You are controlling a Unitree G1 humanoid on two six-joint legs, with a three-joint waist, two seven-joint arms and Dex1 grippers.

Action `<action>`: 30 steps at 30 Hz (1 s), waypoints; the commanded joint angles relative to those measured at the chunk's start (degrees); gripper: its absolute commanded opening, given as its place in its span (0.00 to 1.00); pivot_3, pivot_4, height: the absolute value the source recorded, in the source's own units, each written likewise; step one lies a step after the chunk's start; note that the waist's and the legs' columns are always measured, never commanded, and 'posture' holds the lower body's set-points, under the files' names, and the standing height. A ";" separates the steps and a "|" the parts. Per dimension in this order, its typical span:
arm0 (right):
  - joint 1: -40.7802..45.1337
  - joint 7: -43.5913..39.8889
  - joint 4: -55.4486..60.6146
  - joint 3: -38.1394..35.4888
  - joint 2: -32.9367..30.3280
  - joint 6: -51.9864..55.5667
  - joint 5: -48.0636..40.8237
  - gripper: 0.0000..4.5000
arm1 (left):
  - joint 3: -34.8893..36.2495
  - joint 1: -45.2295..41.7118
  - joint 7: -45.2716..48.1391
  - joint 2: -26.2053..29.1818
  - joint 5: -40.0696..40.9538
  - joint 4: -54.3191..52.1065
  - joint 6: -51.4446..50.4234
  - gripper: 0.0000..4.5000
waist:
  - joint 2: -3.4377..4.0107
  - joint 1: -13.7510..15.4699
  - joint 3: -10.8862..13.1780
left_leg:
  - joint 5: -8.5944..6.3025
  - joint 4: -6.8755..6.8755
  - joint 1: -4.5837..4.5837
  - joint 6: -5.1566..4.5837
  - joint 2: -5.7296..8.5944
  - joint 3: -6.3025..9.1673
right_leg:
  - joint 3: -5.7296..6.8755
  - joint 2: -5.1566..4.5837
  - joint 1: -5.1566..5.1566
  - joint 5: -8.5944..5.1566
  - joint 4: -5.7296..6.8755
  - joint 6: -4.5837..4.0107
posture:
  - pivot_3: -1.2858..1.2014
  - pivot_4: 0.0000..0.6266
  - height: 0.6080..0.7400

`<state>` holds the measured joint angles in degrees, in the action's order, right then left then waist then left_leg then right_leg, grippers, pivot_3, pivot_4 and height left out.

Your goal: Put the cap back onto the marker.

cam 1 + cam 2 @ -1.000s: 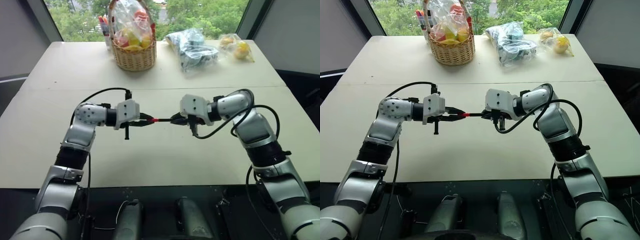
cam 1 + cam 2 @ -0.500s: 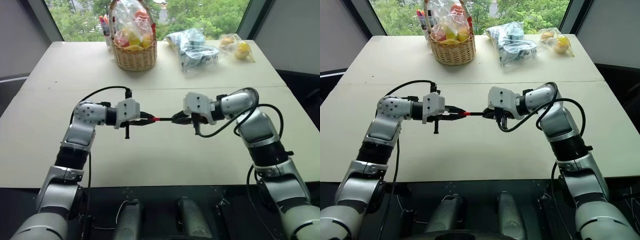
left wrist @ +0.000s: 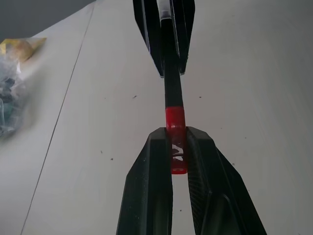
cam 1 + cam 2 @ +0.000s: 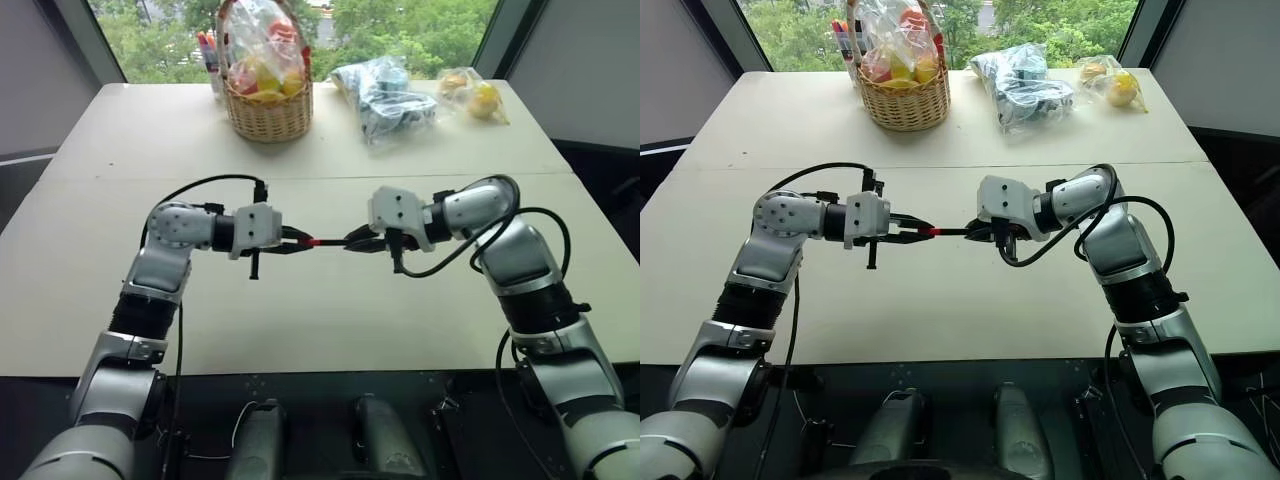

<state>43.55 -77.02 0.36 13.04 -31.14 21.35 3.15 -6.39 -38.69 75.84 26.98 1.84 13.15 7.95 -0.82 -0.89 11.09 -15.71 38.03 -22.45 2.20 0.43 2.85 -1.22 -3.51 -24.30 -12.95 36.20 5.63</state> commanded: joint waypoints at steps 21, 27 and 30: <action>2.67 0.30 -5.03 3.78 -0.30 -7.78 -2.75 0.00 | 3.56 4.56 -6.93 6.15 7.43 -15.65 -13.84 0.99 | 0.00 -0.16 0.00 | 0.00 0.00 0.01 0.00 -0.03 0.02 | 0.00 0.02 -0.02 0.00 0.01 0.00 | 0.52 0.24 1.00; 2.47 1.73 -8.53 2.52 -2.37 -9.42 -3.02 0.00 | 7.00 8.49 -10.62 9.51 11.69 -21.07 -20.60 0.99 | 0.00 -0.04 0.00 | 0.00 0.00 0.00 0.00 -0.03 0.01 | -0.01 0.00 -0.01 0.00 0.00 0.00 | 0.52 0.24 1.00; 2.06 3.42 -9.22 1.43 -2.86 -9.48 -3.29 0.00 | 9.11 9.38 -14.06 9.22 14.00 -22.63 -24.66 0.99 | 0.00 -0.06 0.00 | 0.00 0.00 0.00 0.00 -0.03 0.01 | 0.00 0.00 -0.01 0.00 0.01 0.00 | 0.52 0.24 1.00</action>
<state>44.90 -74.52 -9.52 16.71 -33.14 12.57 1.01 0.28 -29.23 63.71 35.91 13.73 -7.03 -14.97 -0.82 -0.95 11.09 -15.71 38.03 -22.44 2.20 0.40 2.86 -1.22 -3.50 -24.32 -12.95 36.21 5.63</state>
